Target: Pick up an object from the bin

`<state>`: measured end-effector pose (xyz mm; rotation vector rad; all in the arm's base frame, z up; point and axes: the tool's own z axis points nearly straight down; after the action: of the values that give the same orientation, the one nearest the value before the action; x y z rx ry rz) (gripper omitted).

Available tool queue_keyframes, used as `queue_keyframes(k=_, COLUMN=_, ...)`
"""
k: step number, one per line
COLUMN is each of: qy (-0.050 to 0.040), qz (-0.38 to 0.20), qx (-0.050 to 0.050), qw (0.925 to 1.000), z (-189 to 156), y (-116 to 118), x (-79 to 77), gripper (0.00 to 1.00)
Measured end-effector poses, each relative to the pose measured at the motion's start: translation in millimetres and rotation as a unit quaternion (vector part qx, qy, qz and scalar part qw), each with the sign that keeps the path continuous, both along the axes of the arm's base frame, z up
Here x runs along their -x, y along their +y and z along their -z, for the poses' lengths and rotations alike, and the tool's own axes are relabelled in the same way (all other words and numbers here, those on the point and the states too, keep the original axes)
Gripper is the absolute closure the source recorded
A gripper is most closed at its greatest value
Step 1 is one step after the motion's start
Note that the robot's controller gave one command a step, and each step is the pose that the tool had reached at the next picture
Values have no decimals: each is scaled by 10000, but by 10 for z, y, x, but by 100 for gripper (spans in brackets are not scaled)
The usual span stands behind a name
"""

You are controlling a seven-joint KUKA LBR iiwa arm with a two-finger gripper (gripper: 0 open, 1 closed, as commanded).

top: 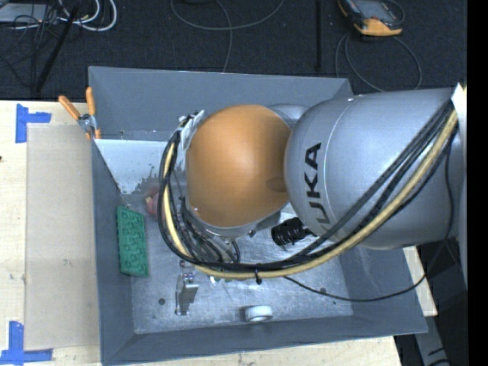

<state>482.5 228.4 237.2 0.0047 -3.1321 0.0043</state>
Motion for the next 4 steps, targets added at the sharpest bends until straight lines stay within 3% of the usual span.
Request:
queue_keyframes(k=1, qy=-110, qz=-1113, qx=-30, qw=9937, z=1510, y=-795, x=-16, gripper=0)
queue_keyframes(k=2, qy=-56, qz=-1573, qx=-2, qw=9875, z=1057, y=-1946, x=-158, gripper=0)
queue_keyframes(k=3, qy=-95, qz=-2552, qx=-19, qw=9668, z=1611, y=-1737, x=-504, gripper=0)
queue_keyframes(k=4, qy=-143, qz=-2547, qx=-33, qw=9669, z=1585, y=-1709, x=-526, gripper=100)
